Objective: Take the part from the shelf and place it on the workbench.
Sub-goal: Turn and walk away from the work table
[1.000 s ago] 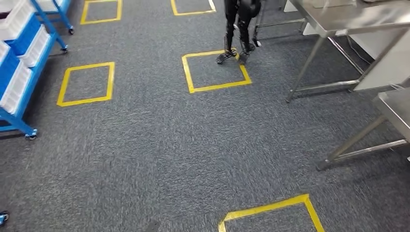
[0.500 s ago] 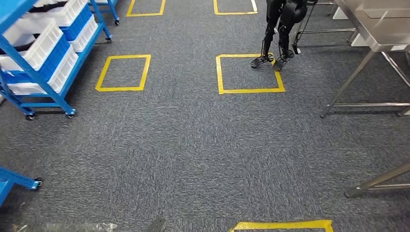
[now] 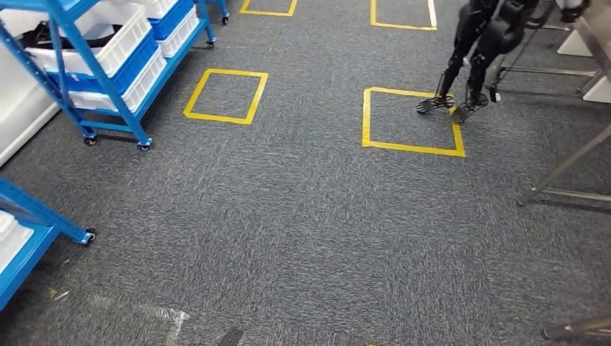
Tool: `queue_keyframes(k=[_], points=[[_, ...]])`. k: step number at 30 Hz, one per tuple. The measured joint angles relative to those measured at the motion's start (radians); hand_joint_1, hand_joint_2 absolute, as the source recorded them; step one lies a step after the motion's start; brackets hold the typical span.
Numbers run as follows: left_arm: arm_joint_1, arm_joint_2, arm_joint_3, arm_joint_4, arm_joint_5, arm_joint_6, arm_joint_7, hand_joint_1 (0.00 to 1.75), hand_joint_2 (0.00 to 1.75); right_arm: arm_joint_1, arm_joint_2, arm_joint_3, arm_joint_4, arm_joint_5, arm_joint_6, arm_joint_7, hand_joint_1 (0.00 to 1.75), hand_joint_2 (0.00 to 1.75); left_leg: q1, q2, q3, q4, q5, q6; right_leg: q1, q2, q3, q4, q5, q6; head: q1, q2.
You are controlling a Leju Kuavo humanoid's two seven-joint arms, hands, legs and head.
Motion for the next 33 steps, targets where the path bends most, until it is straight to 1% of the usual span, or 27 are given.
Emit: queue_keyframes(k=[1, 3, 4, 5, 6, 7, 8, 9, 10, 12, 14, 15, 16, 17, 19, 20, 21, 22, 23, 24, 26, 27, 29, 30, 31, 32, 33], points=[[-0.002, 0.002, 0.000, 0.000, -0.002, -0.001, 0.010, 0.00, 0.00, 0.000, 0.000, 0.000, 0.000, -0.011, -0.005, -0.015, 0.00, 0.00, 0.004, -0.011, 0.005, -0.006, 0.003, 0.006, -0.002, 0.027, -0.009, 0.025, -0.017, 0.004, 0.002, 0.000], [-0.006, 0.005, 0.000, 0.000, -0.008, 0.004, 0.025, 0.00, 0.00, 0.001, 0.000, -0.001, 0.000, -0.031, -0.009, -0.032, 0.00, 0.00, 0.006, -0.034, 0.010, -0.011, 0.005, 0.016, -0.004, 0.092, -0.065, 0.137, -0.069, 0.007, 0.008, 0.000], [-0.007, 0.006, 0.000, 0.000, -0.013, 0.007, 0.027, 0.00, 0.00, 0.002, 0.000, -0.002, 0.000, -0.039, -0.012, -0.033, 0.00, 0.00, 0.005, -0.046, 0.010, -0.011, 0.005, 0.019, -0.004, 0.106, -0.102, 0.201, -0.091, 0.007, 0.009, 0.000], [-0.007, 0.008, 0.000, 0.000, -0.020, 0.010, 0.027, 0.00, 0.00, 0.005, 0.000, -0.003, 0.000, -0.049, -0.017, -0.032, 0.00, 0.00, 0.004, -0.060, 0.010, -0.010, 0.005, 0.020, -0.004, 0.111, -0.133, 0.250, -0.100, 0.007, 0.009, 0.000], [-0.006, 0.011, -0.001, 0.000, -0.028, 0.010, 0.022, 0.00, 0.00, 0.007, 0.000, -0.005, 0.000, -0.060, -0.022, -0.029, 0.00, 0.00, 0.003, -0.075, 0.012, -0.010, 0.005, 0.020, -0.004, 0.113, -0.150, 0.267, -0.090, 0.007, 0.009, 0.000], [-0.006, 0.016, -0.002, 0.000, -0.034, 0.009, 0.015, 0.00, 0.00, 0.009, 0.001, -0.006, 0.000, -0.071, -0.028, -0.027, 0.00, 0.00, 0.003, -0.090, 0.013, -0.009, 0.004, 0.020, -0.004, 0.115, -0.149, 0.246, -0.062, 0.006, 0.010, 0.000], [-0.006, 0.021, -0.003, 0.000, -0.040, 0.006, 0.008, 0.00, 0.00, 0.011, 0.002, -0.008, 0.000, -0.083, -0.034, -0.025, 0.00, 0.00, 0.003, -0.105, 0.015, -0.007, 0.002, 0.018, -0.005, 0.118, -0.136, 0.200, -0.025, 0.004, 0.010, 0.000], [-0.005, 0.027, -0.003, 0.000, -0.044, 0.001, -0.002, 0.00, 0.00, 0.011, 0.004, -0.010, 0.001, -0.093, -0.041, -0.024, 0.00, 0.00, 0.004, -0.118, 0.016, -0.004, 0.000, 0.015, -0.006, 0.133, -0.113, 0.134, 0.013, 0.001, 0.010, 0.000], [-0.005, 0.034, -0.004, 0.000, -0.047, -0.005, -0.011, 0.00, 0.00, 0.010, 0.006, -0.012, 0.001, -0.101, -0.047, -0.024, 0.00, 0.00, 0.003, -0.130, 0.014, 0.001, -0.003, 0.010, -0.008, 0.153, -0.092, 0.076, 0.039, -0.002, 0.010, 0.000], [-0.005, 0.047, -0.004, 0.000, -0.053, -0.022, -0.026, 0.00, 0.00, 0.009, 0.013, -0.017, 0.001, -0.116, -0.056, -0.023, 0.00, 0.00, 0.004, -0.149, 0.008, 0.007, -0.007, -0.002, -0.009, 0.181, -0.069, 0.014, 0.056, -0.008, 0.009, 0.000], [-0.004, 0.060, -0.005, 0.000, -0.060, -0.041, -0.036, 0.00, 0.00, 0.009, 0.018, -0.023, 0.001, -0.129, -0.061, -0.022, 0.00, 0.00, 0.007, -0.166, 0.002, 0.005, -0.007, -0.014, -0.007, 0.169, -0.065, 0.011, 0.055, -0.018, 0.009, 0.000], [-0.002, 0.067, -0.006, 0.000, -0.067, -0.051, -0.039, 0.00, 0.00, 0.009, 0.021, -0.027, 0.001, -0.136, -0.066, -0.022, 0.00, 0.00, 0.008, -0.161, 0.001, 0.007, -0.010, -0.020, -0.008, 0.160, -0.060, 0.007, 0.056, -0.025, 0.009, 0.000], [-0.001, 0.073, -0.009, 0.000, -0.075, -0.061, -0.043, 0.00, 0.00, 0.009, 0.023, -0.031, 0.002, -0.144, -0.073, -0.022, 0.00, 0.00, 0.007, -0.144, -0.005, 0.021, -0.020, -0.027, -0.009, 0.149, -0.055, 0.003, 0.057, -0.031, 0.006, 0.000], [-0.001, 0.078, -0.014, 0.000, -0.083, -0.070, -0.048, 0.00, 0.00, 0.009, 0.026, -0.035, 0.002, -0.155, -0.081, -0.022, 0.00, 0.00, 0.008, -0.118, -0.021, 0.055, -0.041, -0.033, -0.011, 0.138, -0.051, 0.000, 0.058, -0.037, 0.003, 0.000], [-0.004, 0.083, -0.024, 0.000, -0.100, -0.080, -0.058, 0.00, 0.00, 0.010, 0.031, -0.045, 0.002, -0.182, -0.093, -0.022, 0.00, 0.00, 0.010, -0.066, -0.080, 0.175, -0.104, -0.045, -0.009, 0.112, -0.049, -0.001, 0.056, -0.043, -0.004, 0.000], [-0.006, 0.084, -0.028, 0.000, -0.105, -0.082, -0.062, 0.00, 0.00, 0.011, 0.032, -0.052, 0.002, -0.198, -0.095, -0.019, 0.00, 0.00, 0.012, -0.055, -0.113, 0.236, -0.128, -0.049, -0.007, 0.097, -0.048, -0.001, 0.054, -0.045, -0.004, 0.000], [-0.007, 0.084, -0.031, 0.000, -0.109, -0.082, -0.065, 0.00, 0.00, 0.013, 0.034, -0.060, 0.002, -0.214, -0.093, -0.013, 0.00, 0.00, 0.014, -0.049, -0.131, 0.270, -0.135, -0.051, -0.007, 0.083, -0.047, -0.001, 0.052, -0.045, -0.004, 0.000], [-0.006, 0.085, -0.034, 0.000, -0.110, -0.080, -0.067, 0.00, 0.00, 0.014, 0.035, -0.069, 0.003, -0.226, -0.088, -0.003, 0.00, 0.00, 0.015, -0.046, -0.129, 0.267, -0.122, -0.052, -0.007, 0.070, -0.046, 0.000, 0.050, -0.045, -0.004, 0.000], [-0.005, 0.085, -0.037, 0.000, -0.111, -0.080, -0.066, 0.00, 0.00, 0.014, 0.037, -0.076, 0.003, -0.232, -0.081, 0.008, 0.00, 0.00, 0.016, -0.040, -0.108, 0.226, -0.094, -0.051, -0.007, 0.057, -0.042, 0.000, 0.047, -0.043, -0.004, 0.000], [-0.004, 0.086, -0.039, 0.000, -0.109, -0.078, -0.065, 0.00, 0.00, 0.014, 0.039, -0.081, 0.003, -0.227, -0.071, 0.020, 0.00, 0.00, 0.015, -0.025, -0.071, 0.158, -0.057, -0.048, -0.006, 0.046, -0.038, 0.000, 0.044, -0.041, -0.004, 0.000], [-0.005, 0.087, -0.041, 0.000, -0.101, -0.077, -0.058, 0.00, 0.00, 0.013, 0.040, -0.087, 0.004, -0.187, -0.047, 0.046, 0.00, 0.00, 0.009, 0.012, -0.008, 0.041, -0.014, -0.038, -0.002, 0.026, -0.029, 0.000, 0.036, -0.033, -0.003, 0.000], [-0.006, 0.086, -0.041, 0.000, -0.096, -0.076, -0.053, 0.00, 0.00, 0.012, 0.040, -0.087, 0.005, -0.157, -0.033, 0.059, 0.00, 0.00, 0.005, 0.022, 0.006, 0.013, -0.008, -0.032, 0.001, 0.018, -0.025, -0.001, 0.033, -0.027, -0.003, 0.000], [-0.005, 0.085, -0.042, 0.000, -0.085, -0.069, -0.042, 0.00, 0.00, 0.010, 0.038, -0.083, 0.006, -0.104, -0.008, 0.082, 0.00, 0.00, 0.003, 0.008, 0.008, 0.005, -0.009, -0.020, 0.004, 0.000, -0.018, -0.005, 0.029, -0.017, -0.002, 0.000], [-0.004, 0.080, -0.042, 0.000, -0.079, -0.055, -0.027, 0.00, 0.00, 0.008, 0.037, -0.080, 0.006, -0.084, 0.000, 0.092, 0.00, 0.00, 0.005, -0.002, 0.010, 0.002, -0.008, -0.015, 0.002, 0.001, -0.016, -0.004, 0.025, -0.011, -0.003, 0.000], [-0.004, 0.074, -0.042, 0.000, -0.071, -0.031, -0.005, 0.00, 0.00, 0.005, 0.035, -0.075, 0.006, -0.067, 0.008, 0.103, 0.00, 0.00, 0.008, -0.012, 0.013, -0.002, -0.006, -0.009, 0.000, 0.017, -0.018, 0.006, 0.016, -0.005, -0.001, 0.000], [-0.008, 0.062, -0.042, 0.000, -0.065, 0.004, 0.024, 0.00, 0.00, 0.003, 0.034, -0.070, 0.006, -0.052, 0.014, 0.114, 0.00, 0.00, 0.011, -0.021, 0.016, -0.006, -0.004, -0.003, -0.002, 0.042, -0.029, 0.034, -0.003, -0.001, 0.000, 0.000], [-0.017, 0.044, -0.042, -0.001, -0.061, 0.043, 0.056, 0.00, 0.00, 0.001, 0.033, -0.065, 0.006, -0.040, 0.018, 0.124, 0.00, 0.00, 0.013, -0.032, 0.018, -0.009, -0.002, 0.003, -0.004, 0.071, -0.054, 0.084, -0.029, 0.002, 0.001, 0.000]])
